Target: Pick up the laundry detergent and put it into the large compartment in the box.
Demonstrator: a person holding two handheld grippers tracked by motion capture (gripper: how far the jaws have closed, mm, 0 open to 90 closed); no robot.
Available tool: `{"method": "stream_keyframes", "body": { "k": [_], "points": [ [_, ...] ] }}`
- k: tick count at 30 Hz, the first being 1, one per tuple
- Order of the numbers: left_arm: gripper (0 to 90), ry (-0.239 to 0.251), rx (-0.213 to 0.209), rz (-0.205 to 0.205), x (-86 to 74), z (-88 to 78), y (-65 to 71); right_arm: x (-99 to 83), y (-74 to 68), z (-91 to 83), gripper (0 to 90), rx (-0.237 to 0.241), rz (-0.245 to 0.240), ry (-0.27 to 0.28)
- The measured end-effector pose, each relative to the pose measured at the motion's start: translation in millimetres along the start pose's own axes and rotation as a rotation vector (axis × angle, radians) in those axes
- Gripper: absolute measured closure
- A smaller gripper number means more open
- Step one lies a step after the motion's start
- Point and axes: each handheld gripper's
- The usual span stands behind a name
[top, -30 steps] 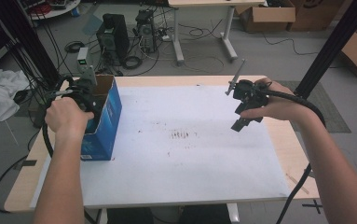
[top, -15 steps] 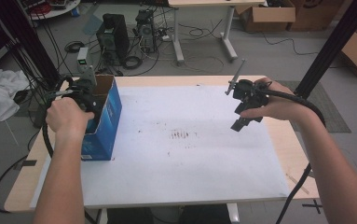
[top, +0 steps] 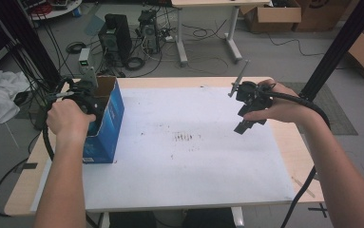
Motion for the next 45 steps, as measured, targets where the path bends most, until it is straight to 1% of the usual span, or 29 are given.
{"method": "stream_keyframes", "body": {
  "k": [4,6,9,12,13,17,20,24,26,28,30,31,33,34,35,39,40,41,42,44,45],
  "points": [
    [35.5,-0.001,-0.005,-0.004,-0.3,-0.3,0.1,0.6,-0.3,1.0,27.5,0.001,-0.002,0.0],
    [33.4,0.004,-0.014,-0.009,-0.3,-0.4,-0.2,0.6,-0.4,1.1,27.5,0.002,-0.002,0.002],
    [30.9,0.004,-0.015,-0.018,-0.5,-1.2,-0.8,0.3,-0.8,0.8,27.4,0.002,-0.004,0.002],
    [28.8,0.004,-0.022,-0.017,-0.8,-1.9,-1.1,0.0,-1.1,0.7,27.4,0.002,-0.003,0.005],
    [28.7,0.005,-0.011,-0.014,-1.2,-2.9,-0.1,-0.3,-1.1,0.2,27.4,0.001,-0.003,0.002],
    [26.8,-0.002,0.005,-0.016,-1.3,-5.3,1.1,-1.0,-0.7,1.3,27.1,0.004,-0.002,0.008],
    [25.4,-0.009,0.011,-0.015,-2.2,-7.6,0.2,-0.8,-0.6,1.9,27.1,0.002,-0.004,0.001],
    [23.7,0.003,0.009,-0.011,-4.1,-12.7,-2.6,-0.6,-0.4,3.0,27.1,0.006,-0.005,0.004],
    [22.0,-0.003,0.013,-0.009,-4.5,-15.2,-2.9,-0.4,-0.4,3.2,27.1,0.007,-0.007,0.006],
    [17.0,-0.005,0.012,-0.008,-5.2,-18.5,-3.4,0.0,-0.6,3.0,27.1,0.007,-0.01,0.004],
    [17.4,-0.003,0.008,-0.002,-5.7,-21.0,-3.7,0.3,-0.8,2.9,27.1,0.007,-0.009,0.005],
    [17.0,0.014,0.008,0.002,-7.2,-26.8,-3.3,0.7,-1.2,2.7,27.0,0.007,-0.012,0.007],
    [16.8,0.025,0.01,0.012,-8.5,-33.1,-2.8,0.9,-1.8,2.5,27.0,0.006,-0.012,0.005],
    [16.6,0.025,0.01,0.012,-8.5,-33.1,-2.8,0.9,-1.8,2.5,27.0,0.006,-0.012,0.005],
    [16.6,0.037,0.021,0.027,-10.0,-39.6,-1.9,1.0,-2.7,2.7,27.0,0.007,-0.014,0.003],
    [16.2,0.061,0.028,0.046,-13.0,-55.8,0.9,1.2,-5.2,1.6,26.9,0.005,-0.013,0.007],
    [16.2,0.061,0.028,0.046,-13.0,-55.8,0.9,1.4,-5.9,1.1,26.9,0.005,-0.012,0.01],
    [16.2,0.082,0.025,0.067,-14.9,-65.3,3.9,1.5,-6.8,0.7,26.9,0.005,-0.013,0.011],
    [16.1,0.082,0.025,0.067,-14.9,-65.3,3.9,1.5,-6.8,0.7,26.9,0.005,-0.013,0.011],
    [16.2,0.104,0.022,0.102,-16.3,-74.3,8.5,2.1,-8.2,-0.2,26.8,0.004,-0.013,0.009],
    [16.5,0.119,0.019,0.126,-16.9,-81.8,15.2,2.6,-9.5,-0.8,26.8,0.005,-0.013,0.012]
  ]
}}
Point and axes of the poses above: each handheld gripper's, and its own axes: z roughly forward along the jaws, x roughly out of its top, y roughly to its right, and after that the axes turned 13 degrees about x, right-handed
